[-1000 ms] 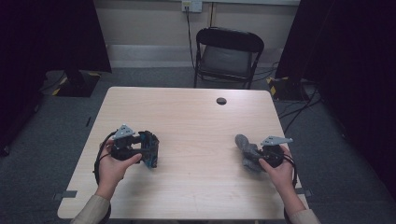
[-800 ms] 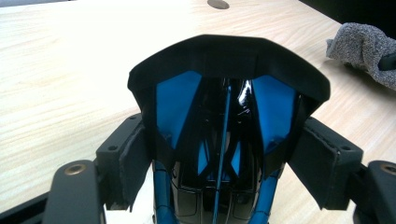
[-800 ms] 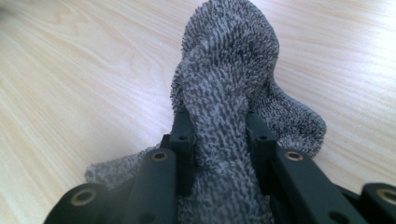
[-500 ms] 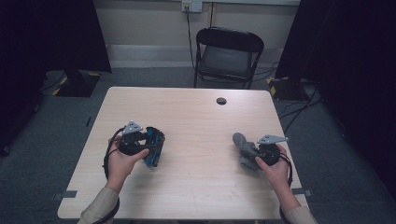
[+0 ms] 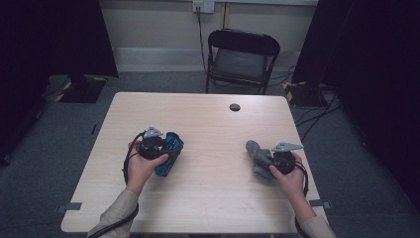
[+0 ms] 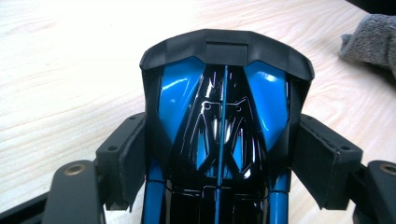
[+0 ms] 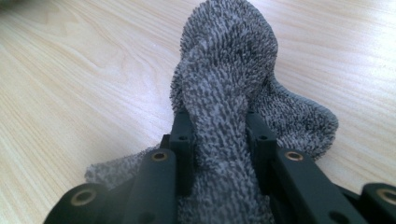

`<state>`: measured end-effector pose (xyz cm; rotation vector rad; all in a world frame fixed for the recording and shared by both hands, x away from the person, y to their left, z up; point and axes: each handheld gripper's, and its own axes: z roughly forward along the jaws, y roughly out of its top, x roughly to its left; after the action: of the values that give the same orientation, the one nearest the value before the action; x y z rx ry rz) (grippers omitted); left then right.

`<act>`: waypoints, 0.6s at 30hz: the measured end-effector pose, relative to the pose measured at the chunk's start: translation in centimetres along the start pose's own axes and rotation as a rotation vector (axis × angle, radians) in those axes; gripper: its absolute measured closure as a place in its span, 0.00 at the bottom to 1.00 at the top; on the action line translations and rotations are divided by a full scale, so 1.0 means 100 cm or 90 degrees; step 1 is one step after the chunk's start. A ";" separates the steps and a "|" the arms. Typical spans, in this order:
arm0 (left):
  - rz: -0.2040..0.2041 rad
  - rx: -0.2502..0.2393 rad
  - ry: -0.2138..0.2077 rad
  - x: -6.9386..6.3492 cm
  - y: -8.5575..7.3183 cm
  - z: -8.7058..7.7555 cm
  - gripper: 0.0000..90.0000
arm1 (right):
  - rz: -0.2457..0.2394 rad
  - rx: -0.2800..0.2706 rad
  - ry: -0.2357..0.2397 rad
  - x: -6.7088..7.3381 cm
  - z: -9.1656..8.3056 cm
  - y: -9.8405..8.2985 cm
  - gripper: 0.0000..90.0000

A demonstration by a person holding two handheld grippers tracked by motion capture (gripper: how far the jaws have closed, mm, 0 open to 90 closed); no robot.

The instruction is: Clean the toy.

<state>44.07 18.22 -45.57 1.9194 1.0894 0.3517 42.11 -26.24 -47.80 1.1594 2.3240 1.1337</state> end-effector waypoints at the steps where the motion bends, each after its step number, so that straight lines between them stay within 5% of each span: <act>1: 0.002 0.003 -0.001 -0.001 -0.001 0.003 0.28 | 0.001 0.003 0.001 0.000 0.001 0.000 0.78; 18: 0.005 0.042 0.028 0.000 -0.004 0.031 0.28 | 0.002 0.007 -0.017 -0.002 0.014 0.003 0.76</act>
<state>45.72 16.56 -47.64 1.9824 1.1347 0.3673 43.16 -25.54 -48.52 1.1746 2.3120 1.1025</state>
